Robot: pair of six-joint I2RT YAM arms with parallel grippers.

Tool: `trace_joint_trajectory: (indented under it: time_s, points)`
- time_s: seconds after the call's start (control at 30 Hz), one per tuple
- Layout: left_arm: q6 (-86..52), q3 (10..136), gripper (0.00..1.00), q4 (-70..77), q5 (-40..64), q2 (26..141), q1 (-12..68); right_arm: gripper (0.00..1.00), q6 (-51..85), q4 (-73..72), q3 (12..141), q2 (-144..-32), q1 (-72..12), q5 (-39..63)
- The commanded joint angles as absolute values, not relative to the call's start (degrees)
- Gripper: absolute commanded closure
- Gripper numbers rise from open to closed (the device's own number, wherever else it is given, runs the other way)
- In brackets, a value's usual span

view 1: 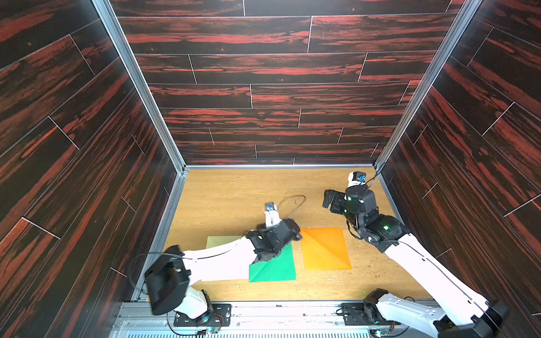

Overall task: Sort the scattered colored papers by color
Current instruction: Place the colored paper, then reset both arms

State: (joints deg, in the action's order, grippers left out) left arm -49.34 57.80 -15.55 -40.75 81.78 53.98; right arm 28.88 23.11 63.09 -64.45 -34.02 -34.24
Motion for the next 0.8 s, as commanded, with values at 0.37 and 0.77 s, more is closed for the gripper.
trace_joint_trajectory:
  time_s: [0.37, 0.77]
  points:
    - [-18.53, 32.28, 0.00, 15.75, -36.41, 70.68, 4.49, 0.09, 4.48, -38.92, 26.11, -72.91, -22.17, -34.46]
    - [-9.60, 32.65, 0.02, 35.87, -29.32, 89.34, -0.64, 0.07, -8.13, -73.71, 11.94, -80.25, -18.42, -34.72]
